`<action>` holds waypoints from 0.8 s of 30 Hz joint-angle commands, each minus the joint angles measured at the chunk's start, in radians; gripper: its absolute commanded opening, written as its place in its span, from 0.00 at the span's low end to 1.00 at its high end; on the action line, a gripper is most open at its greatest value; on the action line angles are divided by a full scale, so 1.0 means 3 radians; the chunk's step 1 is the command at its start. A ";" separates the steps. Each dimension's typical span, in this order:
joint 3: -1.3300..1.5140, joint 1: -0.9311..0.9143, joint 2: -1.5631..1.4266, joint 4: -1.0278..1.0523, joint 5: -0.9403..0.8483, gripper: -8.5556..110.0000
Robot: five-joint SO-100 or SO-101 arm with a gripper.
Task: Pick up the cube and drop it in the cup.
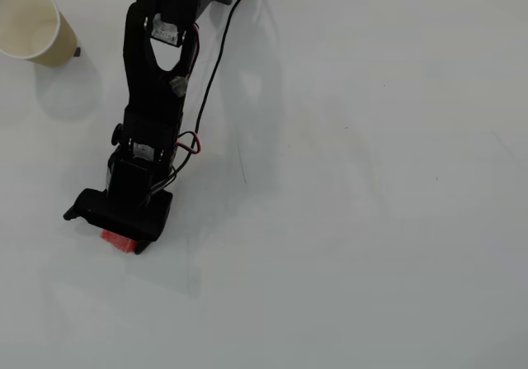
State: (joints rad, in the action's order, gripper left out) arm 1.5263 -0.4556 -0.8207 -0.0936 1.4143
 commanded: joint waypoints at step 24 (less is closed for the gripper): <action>-0.0547 0.0005 -0.0261 0.0164 0.0026 0.20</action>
State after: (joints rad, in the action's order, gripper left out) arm 1.5033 -0.4556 -0.8207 -0.0414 1.4143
